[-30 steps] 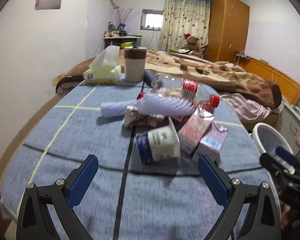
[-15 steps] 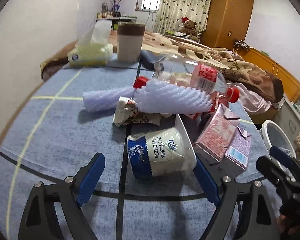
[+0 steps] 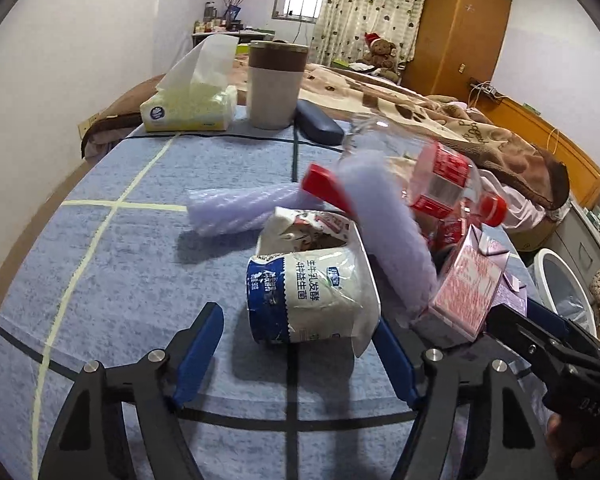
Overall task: Collect trash
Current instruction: 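Grasp the purple juice carton with the right tool while the left tool grasps the white yogurt cup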
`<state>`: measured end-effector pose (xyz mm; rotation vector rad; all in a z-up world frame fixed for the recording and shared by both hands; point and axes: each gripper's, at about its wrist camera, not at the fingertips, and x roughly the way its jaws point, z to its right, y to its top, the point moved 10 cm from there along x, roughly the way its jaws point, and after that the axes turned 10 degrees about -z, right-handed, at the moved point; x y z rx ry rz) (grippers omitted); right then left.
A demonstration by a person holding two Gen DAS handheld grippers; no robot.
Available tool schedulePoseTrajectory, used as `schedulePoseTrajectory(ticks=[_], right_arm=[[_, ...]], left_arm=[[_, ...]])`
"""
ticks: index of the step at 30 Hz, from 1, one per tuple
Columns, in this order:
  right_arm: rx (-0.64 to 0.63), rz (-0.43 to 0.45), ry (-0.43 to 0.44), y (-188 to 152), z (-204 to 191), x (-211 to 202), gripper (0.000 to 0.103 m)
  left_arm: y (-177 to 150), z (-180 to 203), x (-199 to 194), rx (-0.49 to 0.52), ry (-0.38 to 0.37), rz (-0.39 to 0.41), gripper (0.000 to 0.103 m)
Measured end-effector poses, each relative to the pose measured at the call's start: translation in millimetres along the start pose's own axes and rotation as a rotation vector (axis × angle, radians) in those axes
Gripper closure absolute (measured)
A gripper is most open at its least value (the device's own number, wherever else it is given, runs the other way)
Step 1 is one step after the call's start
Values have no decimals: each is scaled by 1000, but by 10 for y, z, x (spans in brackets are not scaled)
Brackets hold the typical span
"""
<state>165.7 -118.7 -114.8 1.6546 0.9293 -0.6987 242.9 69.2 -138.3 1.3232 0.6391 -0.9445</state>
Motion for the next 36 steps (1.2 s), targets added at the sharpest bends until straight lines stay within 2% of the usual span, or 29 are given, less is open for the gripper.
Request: schedulePoseTrajectory(ticks=[3,8,11,20,24,26,29,30,31,32,36], right_arm=[[-3,-30,-10,-27,-41,70,11],[-15,-77,-69,-78,-16,150,11],[-4,-56,-74,-70,54,96,11],[-11,6,-174,-98,260,-113,12],[23,47,-201,-99,376,-230,34],[37,55,-197,-77,409,-232,38],[38,60,-180,-45,402,-199,39],[33,65,-185,-41,406,-196,45],[24,66,-183,-31,389,-186,55],[17,69,-175,-28,390,-192,59],[19,64,-158,-28,411,-185,62]], left_arm=[[30,-48,-13,-13,-8,2,28],[107,-109,-18,1,26,16,28],[150,-147,5,0,33,10,28],[196,-127,81,16,31,0,28],[175,-107,107,13,15,-22,28],[202,-78,68,16,16,-1,29],[219,-41,79,6,-21,-7,37],[210,-52,104,-1,-19,-19,43],[205,-55,115,-3,-16,-23,43],[202,-53,113,-4,-17,-19,43],[199,-24,74,-1,-13,-8,44]])
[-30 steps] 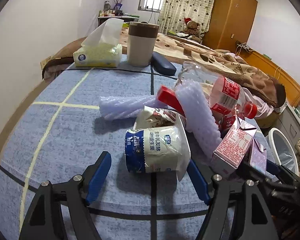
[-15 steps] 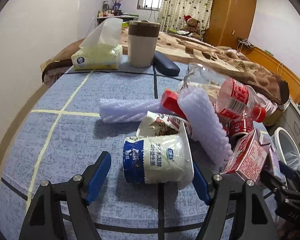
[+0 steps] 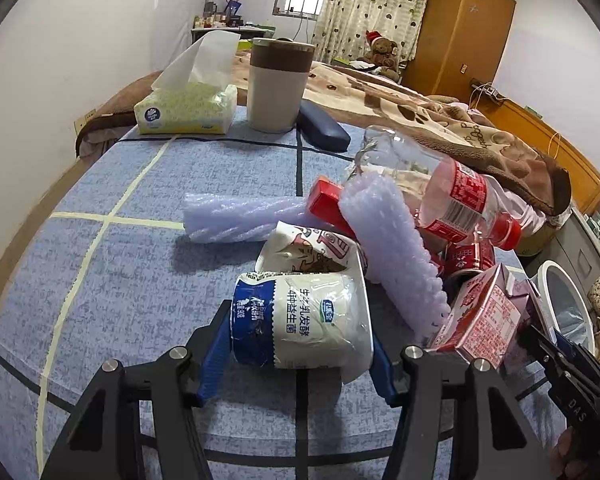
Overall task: Collect trash
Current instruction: 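Grasp the purple juice carton with the right tool while the left tool grasps the white yogurt cup, then carry both items over the white bin and open both tools to drop them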
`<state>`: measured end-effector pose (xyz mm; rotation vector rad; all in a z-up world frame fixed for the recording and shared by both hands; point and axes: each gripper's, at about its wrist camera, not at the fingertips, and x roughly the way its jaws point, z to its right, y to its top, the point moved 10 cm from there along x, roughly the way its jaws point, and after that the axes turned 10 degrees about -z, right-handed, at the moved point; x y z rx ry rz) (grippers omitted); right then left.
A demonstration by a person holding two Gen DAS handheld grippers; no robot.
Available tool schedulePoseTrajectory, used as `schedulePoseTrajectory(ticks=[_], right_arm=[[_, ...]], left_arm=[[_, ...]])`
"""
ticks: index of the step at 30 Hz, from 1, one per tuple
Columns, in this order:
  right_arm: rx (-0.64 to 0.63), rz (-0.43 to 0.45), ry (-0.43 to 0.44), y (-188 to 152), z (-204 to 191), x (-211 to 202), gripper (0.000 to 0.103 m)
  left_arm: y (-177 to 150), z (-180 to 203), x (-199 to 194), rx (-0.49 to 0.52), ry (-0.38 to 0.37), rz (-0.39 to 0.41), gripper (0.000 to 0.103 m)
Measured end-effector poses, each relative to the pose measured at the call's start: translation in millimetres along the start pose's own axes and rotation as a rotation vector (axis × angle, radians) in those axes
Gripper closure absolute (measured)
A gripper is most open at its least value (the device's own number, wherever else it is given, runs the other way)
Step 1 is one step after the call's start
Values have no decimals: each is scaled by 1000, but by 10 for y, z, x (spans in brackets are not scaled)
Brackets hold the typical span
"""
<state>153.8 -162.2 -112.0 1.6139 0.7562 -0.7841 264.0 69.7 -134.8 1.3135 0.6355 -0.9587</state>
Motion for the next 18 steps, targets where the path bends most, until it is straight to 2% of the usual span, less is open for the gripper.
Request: schedulePoseTrajectory(ticks=[9,18], right_arm=[[-9,42,53,26,27,-173,62],[-4,113,83,115,191,-540,62]], left_arm=[[-65,125,-302,12,9,52,44],[-124,588,-764,74,-12,121,44]])
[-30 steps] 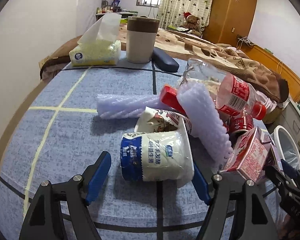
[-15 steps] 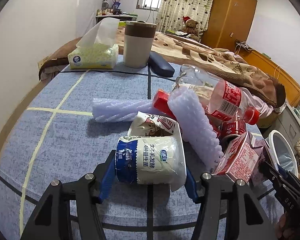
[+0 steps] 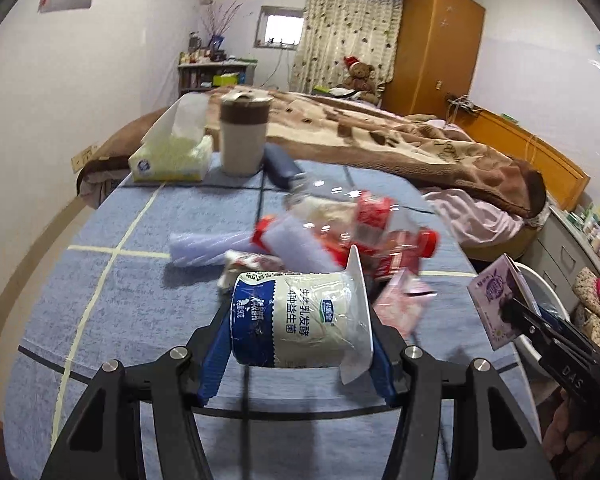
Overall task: Collect trash
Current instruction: 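Carry both items over the white bin and open both tools to drop them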
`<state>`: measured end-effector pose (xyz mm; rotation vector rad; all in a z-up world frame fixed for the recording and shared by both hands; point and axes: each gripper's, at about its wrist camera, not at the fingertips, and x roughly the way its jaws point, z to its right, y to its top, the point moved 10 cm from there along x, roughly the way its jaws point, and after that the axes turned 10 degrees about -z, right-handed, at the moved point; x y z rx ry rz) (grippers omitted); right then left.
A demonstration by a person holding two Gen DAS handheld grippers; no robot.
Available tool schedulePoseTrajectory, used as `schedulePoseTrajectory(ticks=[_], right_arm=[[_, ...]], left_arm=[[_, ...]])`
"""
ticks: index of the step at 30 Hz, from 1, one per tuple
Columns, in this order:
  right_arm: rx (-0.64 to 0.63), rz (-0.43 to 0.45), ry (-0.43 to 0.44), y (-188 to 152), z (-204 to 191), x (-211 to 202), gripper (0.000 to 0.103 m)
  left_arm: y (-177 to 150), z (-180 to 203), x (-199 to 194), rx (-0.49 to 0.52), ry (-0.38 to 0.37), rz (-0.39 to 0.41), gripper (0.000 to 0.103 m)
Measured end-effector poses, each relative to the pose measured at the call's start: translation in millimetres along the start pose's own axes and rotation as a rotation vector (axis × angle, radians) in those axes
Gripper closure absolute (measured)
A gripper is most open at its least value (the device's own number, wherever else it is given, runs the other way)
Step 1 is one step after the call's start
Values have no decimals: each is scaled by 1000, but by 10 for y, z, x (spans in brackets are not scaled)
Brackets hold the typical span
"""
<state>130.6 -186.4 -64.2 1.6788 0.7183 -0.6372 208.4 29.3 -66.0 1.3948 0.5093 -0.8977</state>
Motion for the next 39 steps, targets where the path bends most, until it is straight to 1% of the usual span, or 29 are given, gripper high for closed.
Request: schedulePoseTrajectory(ticks=[4,9,14,18,20,23,26,28,31,36,39], right_arm=[[3,24,-13,44,174,-161,62],[19,42,-40,64,433,-320,62],[44,54,-78,69,746,-439,62],[78,62,-113,74,1020,-499,62],[94,68,-133,69,1156,-535,62],[117,68,-158,63,1336,-550,62],[135,67,-180,44,1510,-577,62],[141,62,-193,51,1591,-555,62],[141,48,-206,42,1703,-536,62],[130,0,-239,0,1885,-423,62],[124,-29,-252,-36,1969,-366,62]], left_arm=[[34,332,-123,43,-31,24,44],[25,772,-156,92,-71,29,44],[-8,1320,-95,172,-113,22,44],[-46,1722,-40,212,-158,13,44],[-69,1918,-5,240,-168,9,44],[-97,2201,31,270,-208,0,44],[-105,2447,106,304,-215,-8,44],[-108,2602,156,319,-235,-14,44],[-114,2789,238,340,-244,-28,44],[-134,3016,411,361,-266,-61,44],[-146,3108,541,365,-271,-94,44]])
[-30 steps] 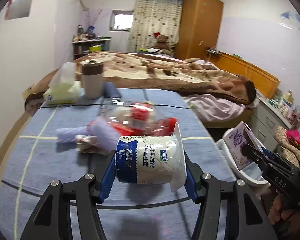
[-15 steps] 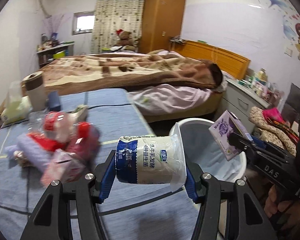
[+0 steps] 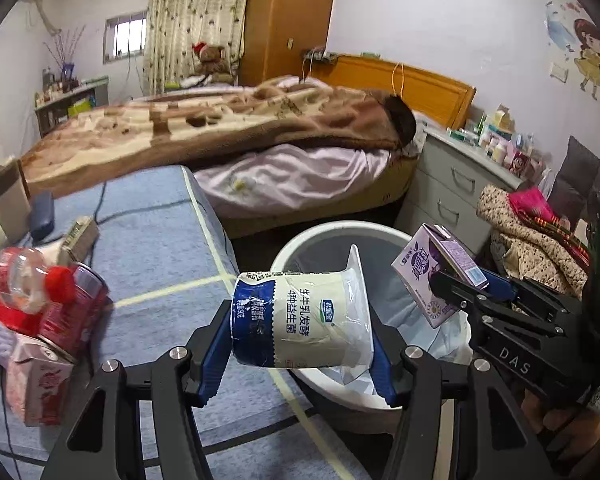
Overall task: Collect trash
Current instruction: 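Carry both items over the white bin and open both tools to drop them, then move both open tools back toward the trash pile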
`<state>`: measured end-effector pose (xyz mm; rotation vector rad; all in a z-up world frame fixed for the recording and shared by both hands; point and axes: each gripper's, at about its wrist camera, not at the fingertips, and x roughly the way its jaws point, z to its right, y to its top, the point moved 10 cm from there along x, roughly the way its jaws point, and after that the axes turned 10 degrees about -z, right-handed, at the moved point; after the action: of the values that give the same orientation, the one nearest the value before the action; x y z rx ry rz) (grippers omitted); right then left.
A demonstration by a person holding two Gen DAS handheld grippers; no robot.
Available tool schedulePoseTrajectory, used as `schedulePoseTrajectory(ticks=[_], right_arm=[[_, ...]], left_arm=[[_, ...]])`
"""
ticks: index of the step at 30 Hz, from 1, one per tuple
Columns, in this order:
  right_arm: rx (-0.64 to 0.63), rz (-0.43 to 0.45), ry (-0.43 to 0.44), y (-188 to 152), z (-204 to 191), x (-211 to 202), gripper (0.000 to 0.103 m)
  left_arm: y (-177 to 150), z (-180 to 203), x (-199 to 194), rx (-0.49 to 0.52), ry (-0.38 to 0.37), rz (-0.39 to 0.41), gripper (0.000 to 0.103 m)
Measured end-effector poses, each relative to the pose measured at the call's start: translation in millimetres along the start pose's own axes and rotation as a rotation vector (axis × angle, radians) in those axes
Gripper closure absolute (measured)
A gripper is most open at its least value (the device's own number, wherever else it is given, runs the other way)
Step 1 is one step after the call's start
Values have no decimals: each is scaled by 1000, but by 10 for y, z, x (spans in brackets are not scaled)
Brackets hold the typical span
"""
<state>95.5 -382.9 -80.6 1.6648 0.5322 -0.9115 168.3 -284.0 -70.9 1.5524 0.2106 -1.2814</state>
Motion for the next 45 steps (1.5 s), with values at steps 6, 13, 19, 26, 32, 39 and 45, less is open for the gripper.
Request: schedulePoseTrajectory(ticks=[6,13,19,26,32,39,45], right_arm=[[4,-37,-13,-25,116,80,62],[3,-55,-41,-48,195,136,62],[19,-49,-41,-31,231,113,40],[23,-24,-35,9,160,46,40],[9,17,0,76,-32,-56,40],[-33,56,63,138,-397,-117,40],[-85,71,118,192,-773,-92,39]], left_arm=[[65,50,183,10,-12,-24,43],[91,104,277,20,-23,-28,42],[117,42,206,5,-15,-11,33],[100,-136,6,-31,20,20,33],[43,-318,-217,-51,61,49,33],[-95,-737,-494,-112,132,78,33],[-262,-1243,-747,-207,185,103,33]])
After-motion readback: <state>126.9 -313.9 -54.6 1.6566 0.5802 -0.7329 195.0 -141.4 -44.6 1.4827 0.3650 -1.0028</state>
